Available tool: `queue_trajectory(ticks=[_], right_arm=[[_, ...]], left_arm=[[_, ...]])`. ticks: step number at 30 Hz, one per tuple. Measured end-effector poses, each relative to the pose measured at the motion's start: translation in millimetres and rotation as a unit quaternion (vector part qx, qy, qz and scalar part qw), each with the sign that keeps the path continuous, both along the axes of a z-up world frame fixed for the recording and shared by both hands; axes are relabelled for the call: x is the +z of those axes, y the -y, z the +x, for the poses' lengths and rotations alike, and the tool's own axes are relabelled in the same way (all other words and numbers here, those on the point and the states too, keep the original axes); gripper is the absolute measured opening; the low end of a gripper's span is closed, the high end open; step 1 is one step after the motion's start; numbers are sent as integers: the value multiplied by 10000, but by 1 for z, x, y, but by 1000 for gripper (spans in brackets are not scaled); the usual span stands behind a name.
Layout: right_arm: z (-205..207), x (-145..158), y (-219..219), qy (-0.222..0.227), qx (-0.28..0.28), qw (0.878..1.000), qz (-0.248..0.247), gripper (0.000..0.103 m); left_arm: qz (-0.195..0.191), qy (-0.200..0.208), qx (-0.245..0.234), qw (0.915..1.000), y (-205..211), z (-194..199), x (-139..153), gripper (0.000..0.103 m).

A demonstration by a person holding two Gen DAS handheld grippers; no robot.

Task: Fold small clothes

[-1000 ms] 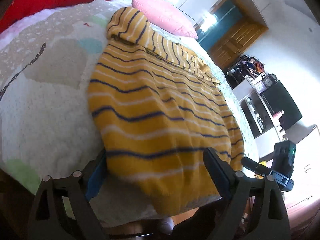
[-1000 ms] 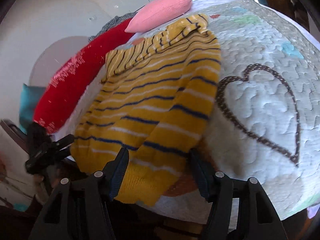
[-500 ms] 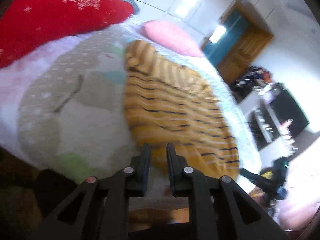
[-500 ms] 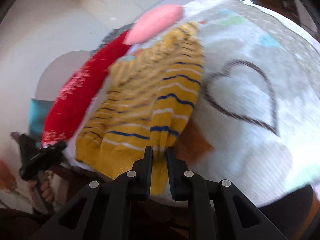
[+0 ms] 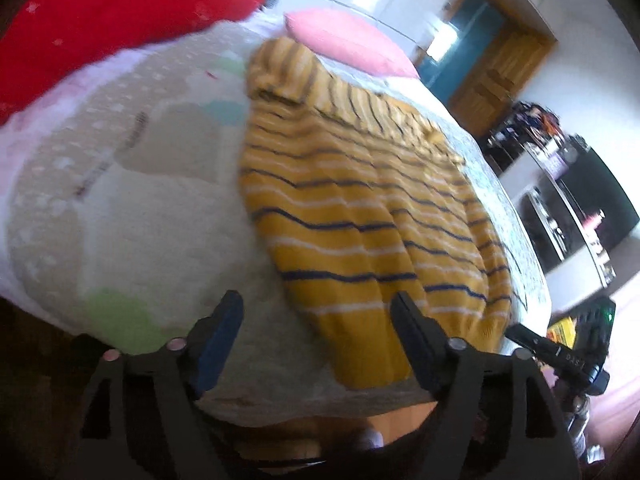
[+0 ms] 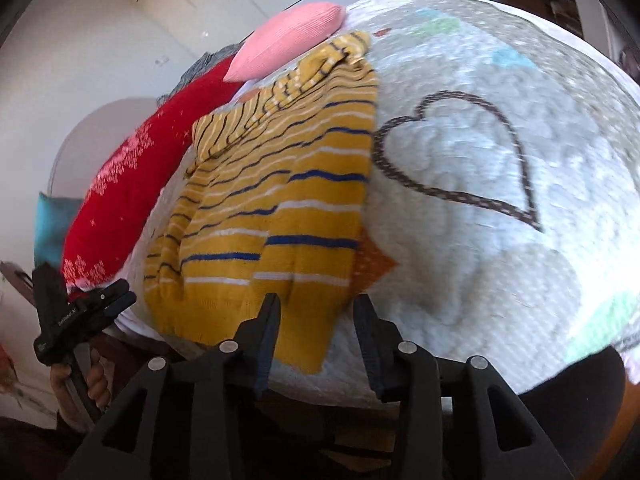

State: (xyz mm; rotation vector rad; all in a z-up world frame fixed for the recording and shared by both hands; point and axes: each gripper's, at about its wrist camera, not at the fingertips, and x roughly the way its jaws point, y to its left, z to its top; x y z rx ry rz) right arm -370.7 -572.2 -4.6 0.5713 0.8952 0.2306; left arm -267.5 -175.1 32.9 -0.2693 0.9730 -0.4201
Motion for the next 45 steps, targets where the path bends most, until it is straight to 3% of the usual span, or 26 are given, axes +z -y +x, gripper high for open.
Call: queue_trajectory(ticks=[7,8,9,10,11,12,13,18,21,25,28,32,34,35,37,38,39,41,45], right_arm=[[17,-3,-25,46,155,9989,-450,63],[17,-4,-29,73,155,9984,-544,64],[17,-4,-33,95,159,9976,-669,63],[17,-4,-35,110,158,9970,-755,59],[16,-4,-36,114,170,9966,-803,39],[18,-4,-35,83,273,9973,-679,15],[19,-4,-33,56,352,9981,-493,14],[25,25,-25,404,548,9976,103,14],[48,51,-24,675,752,9942,372,14],[108,85,-17,939,869,9891,723,14],[161,106,-16,1118,802,9884,637,14],[264,106,-10,861,392,9944,472,17],[308,92,-7,449,-9,9990,-32,34],[319,88,-5,269,-267,9989,-269,47],[330,83,-1,131,-604,9965,-554,48],[330,84,-1,171,-545,9968,-567,49],[328,86,0,233,-478,9969,-580,56],[314,89,0,382,-443,9953,-778,65],[293,85,3,373,-242,9943,-969,65]], left_arm=[[-642,-289,-421,9966,25,13,-20,84],[-717,-350,-413,9960,26,13,-20,72],[-686,-374,-344,9964,26,13,-20,38],[-649,-431,-317,9965,25,14,-21,17],[-713,-590,-283,9953,20,16,-22,8],[-931,-678,-182,9932,12,15,-22,8],[-1153,-705,-95,9908,3,14,-19,8],[-1357,-423,3,9898,-14,11,9,8],[-1514,-260,55,9881,-17,28,29,8],[-1627,0,192,9865,-12,83,61,8],[-1189,361,210,9920,11,147,87,8],[-300,405,413,9979,46,245,96,15],[128,291,601,9977,53,272,94,17],[199,299,663,9972,53,277,96,20],[88,520,663,9964,46,270,107,45],[19,708,594,9957,40,258,113,73],[59,868,568,9946,34,248,116,87],[355,1073,486,9924,31,238,118,87],[830,906,216,9922,23,233,91,87]])
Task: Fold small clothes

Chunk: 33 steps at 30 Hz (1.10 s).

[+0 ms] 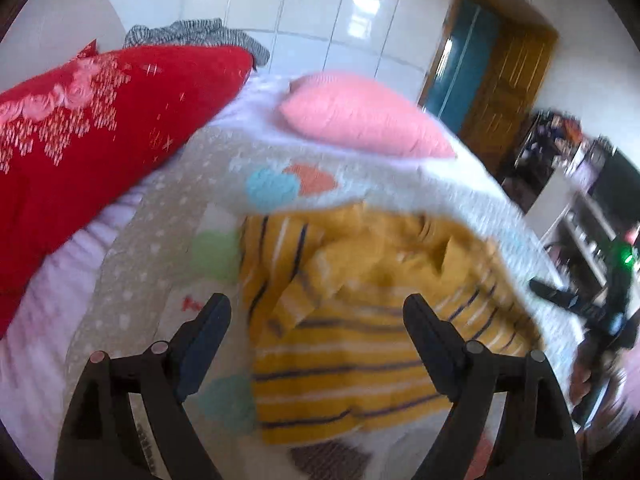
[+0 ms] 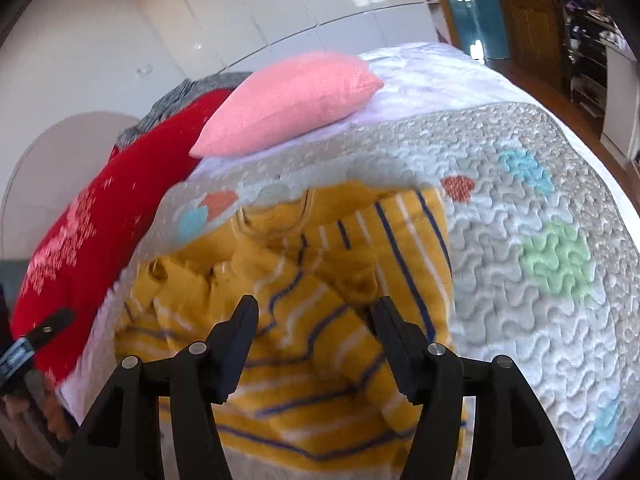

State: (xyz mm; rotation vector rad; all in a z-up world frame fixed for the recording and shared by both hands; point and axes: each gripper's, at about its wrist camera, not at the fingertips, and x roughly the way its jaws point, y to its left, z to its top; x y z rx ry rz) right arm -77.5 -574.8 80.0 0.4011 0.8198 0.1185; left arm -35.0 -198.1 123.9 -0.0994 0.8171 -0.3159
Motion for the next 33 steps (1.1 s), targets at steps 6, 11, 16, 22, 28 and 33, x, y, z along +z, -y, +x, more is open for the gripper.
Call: queue_trajectory(ticks=[6,11,16,22,28,33], right_arm=[[0,-1,-39,71,721,9901,-1206,67],[36,-24,-91,-54,1310,9614,-2417,70],[74,-42,-98,-444,1356,9474,-2865,8],[119,-36,-29,-618,183,9832,-1709,7],[126,-61,30,-903,-612,9920,-629,41],[101,-49,72,-744,-1010,9921,30,53]], left_arm=[[71,-312,-28,9995,-3,11,-44,87],[912,-86,-676,9935,44,40,-49,87],[1368,-513,-783,9862,70,85,-68,27],[809,-1049,63,9912,45,139,-76,15],[-758,-1463,383,9856,4,148,-84,36],[-1768,-1377,609,9726,-36,137,-72,61]])
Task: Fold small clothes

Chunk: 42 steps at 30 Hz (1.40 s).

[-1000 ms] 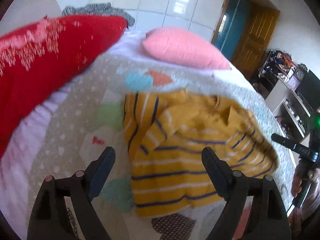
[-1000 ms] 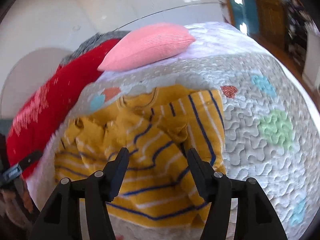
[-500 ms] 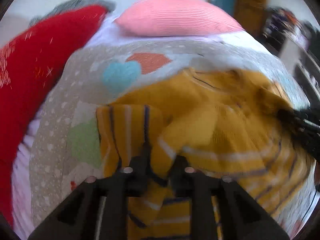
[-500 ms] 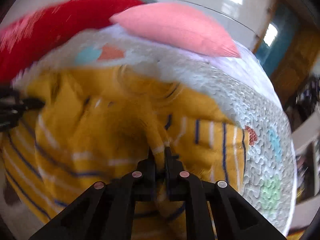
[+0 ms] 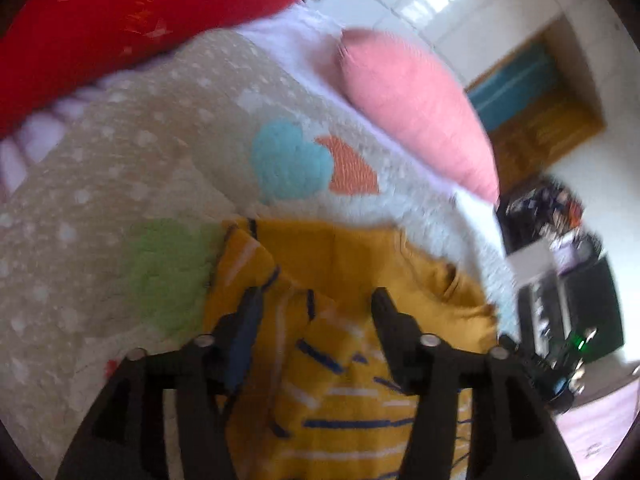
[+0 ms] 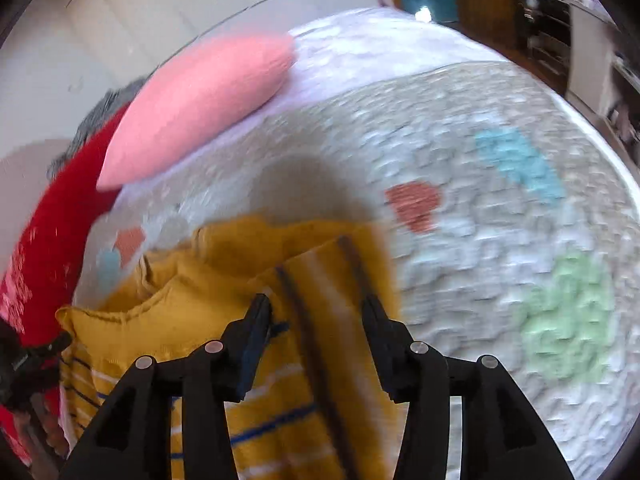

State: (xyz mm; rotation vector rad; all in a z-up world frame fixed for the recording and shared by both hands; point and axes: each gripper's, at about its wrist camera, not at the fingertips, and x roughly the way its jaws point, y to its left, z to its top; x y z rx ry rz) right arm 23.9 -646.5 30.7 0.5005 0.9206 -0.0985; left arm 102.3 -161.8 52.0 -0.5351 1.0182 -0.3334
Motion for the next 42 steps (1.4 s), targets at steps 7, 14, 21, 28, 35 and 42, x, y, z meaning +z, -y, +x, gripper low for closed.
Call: queue_trajectory(ticks=[7,14,21,28,35,42], right_arm=[[-75,29,44,258,-68,9995,187,58],[-173,-1,19,300,636,9908,1155,63],[-207,-49,-12,660,614,9727,2137,66],[-170,-42,-38,864,636,9756,1917,72],[-116,-45,-54,883,293,9814,1677,59],[-122,-47,-38,678,10,9662,2489,10]], left_arm=[[150,254,77,9995,-31,-45,20,71],[-84,218,-440,9988,-40,-140,4,77],[-1012,-55,-795,9917,-30,-190,-40,87],[-1181,207,-840,9892,1,-151,-44,95],[-959,-48,-475,9943,28,-108,-47,94],[-609,-227,-418,9970,19,-114,-28,13]])
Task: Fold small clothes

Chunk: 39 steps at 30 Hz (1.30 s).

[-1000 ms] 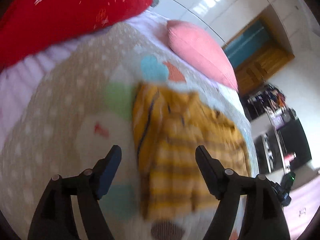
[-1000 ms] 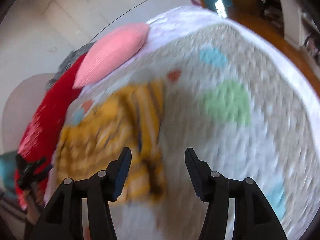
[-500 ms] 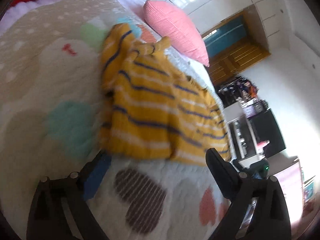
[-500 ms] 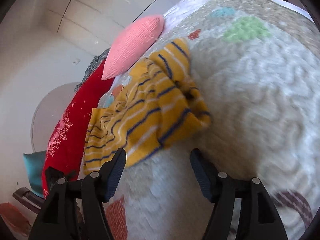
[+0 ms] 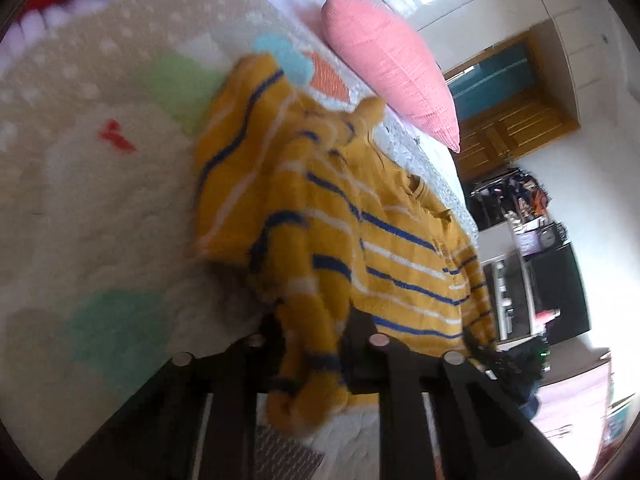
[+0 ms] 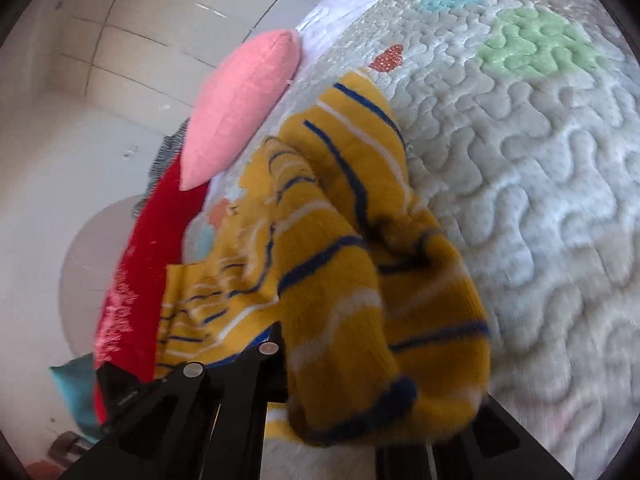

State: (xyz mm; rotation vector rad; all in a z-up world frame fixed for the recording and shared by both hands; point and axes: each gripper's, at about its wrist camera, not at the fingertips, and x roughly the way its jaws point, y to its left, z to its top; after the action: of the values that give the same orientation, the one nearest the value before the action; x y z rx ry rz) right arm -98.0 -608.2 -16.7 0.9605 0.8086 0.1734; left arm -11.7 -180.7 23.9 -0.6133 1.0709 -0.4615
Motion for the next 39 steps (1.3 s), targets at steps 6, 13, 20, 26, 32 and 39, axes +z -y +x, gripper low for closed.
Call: queue_trajectory(ticks=[6,13,20,26,32,39], right_arm=[[-54,18,-4,139,368,9991,182,10],[-146,6,-24,21,775,9964,-339,21],[-208,53,-1,355,344,9863,-1574,33],[-159,96,-28,717,705,9727,-2090,33],[-40,70,-78,274,1224,9602,-2496,33],[38,40,-68,-685,960,9463,-3010,28]], left_arm=[[105,141,-128,9998,-26,-53,25,11],[435,86,-5,9990,-51,-126,4,28],[811,623,673,9925,-79,-178,21,57],[1680,1207,488,9772,-48,-206,37,61],[1951,1333,279,9713,-39,-219,35,67],[1980,1270,562,9703,-77,-232,31,74]])
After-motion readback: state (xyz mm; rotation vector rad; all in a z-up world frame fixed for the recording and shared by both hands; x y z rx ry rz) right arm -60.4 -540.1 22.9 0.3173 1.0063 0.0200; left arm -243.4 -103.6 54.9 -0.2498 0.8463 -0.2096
